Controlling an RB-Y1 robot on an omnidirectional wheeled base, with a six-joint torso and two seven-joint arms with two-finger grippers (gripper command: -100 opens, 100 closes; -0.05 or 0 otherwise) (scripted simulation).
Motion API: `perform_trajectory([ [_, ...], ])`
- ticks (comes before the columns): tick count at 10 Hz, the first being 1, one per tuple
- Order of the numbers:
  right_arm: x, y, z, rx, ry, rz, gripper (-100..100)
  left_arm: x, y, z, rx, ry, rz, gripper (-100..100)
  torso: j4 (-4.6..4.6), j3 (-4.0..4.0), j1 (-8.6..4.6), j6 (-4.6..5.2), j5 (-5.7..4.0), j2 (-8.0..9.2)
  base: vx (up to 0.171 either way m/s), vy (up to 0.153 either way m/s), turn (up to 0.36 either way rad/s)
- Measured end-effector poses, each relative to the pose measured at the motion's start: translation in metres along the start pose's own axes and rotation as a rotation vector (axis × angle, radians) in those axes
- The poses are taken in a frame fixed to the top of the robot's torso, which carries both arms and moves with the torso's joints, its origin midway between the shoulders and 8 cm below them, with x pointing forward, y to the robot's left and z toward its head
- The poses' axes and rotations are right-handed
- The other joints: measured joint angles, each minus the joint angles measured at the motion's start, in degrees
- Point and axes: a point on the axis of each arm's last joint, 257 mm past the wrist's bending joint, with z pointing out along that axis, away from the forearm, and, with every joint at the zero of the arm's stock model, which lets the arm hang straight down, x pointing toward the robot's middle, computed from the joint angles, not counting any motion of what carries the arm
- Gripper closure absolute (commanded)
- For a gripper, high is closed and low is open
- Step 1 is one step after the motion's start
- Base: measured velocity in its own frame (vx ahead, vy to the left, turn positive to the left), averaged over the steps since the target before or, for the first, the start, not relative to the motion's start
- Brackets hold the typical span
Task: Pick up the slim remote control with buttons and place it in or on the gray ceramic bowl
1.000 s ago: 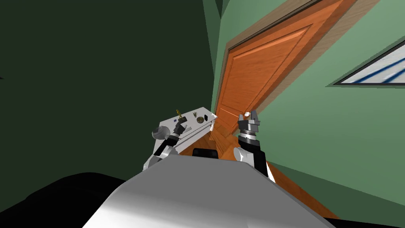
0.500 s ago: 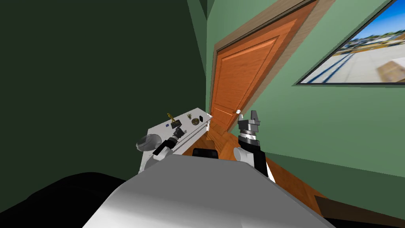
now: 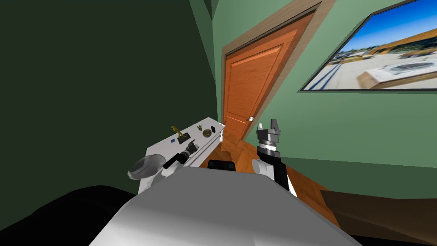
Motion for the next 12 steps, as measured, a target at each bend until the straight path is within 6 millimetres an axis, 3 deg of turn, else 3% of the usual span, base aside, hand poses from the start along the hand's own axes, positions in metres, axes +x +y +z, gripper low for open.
perform_trajectory([
  [2,0.0,0.0,0.0,0.0,0.0,0.0,0,-0.038,0.027,-0.009,-0.098,-0.071,-0.064,-100,-0.01,-0.03,0.08,0.02,0.01,-0.05,0.056,0.03,-0.247],
  [4,0.0,0.0,0.0,0.0,0.0,0.0,0,-0.063,0.049,-0.017,-0.165,-0.127,-0.122,-100,0.0,0.0,0.08,0.0,0.01,0.0,0.055,0.032,-0.289],
  [8,0.0,0.0,0.0,0.0,0.0,0.0,0,-0.124,0.101,-0.054,-0.31,-0.28,-0.271,-100,-0.02,-0.04,0.17,0.0,0.03,-0.08,0.051,0.047,-0.197],
  [12,0.0,0.0,0.0,0.0,0.0,0.0,0,-0.161,0.131,-0.087,-0.394,-0.394,-0.38,-100,0.01,0.02,0.05,-0.02,0.0,0.04,0.031,0.038,-0.192],
])
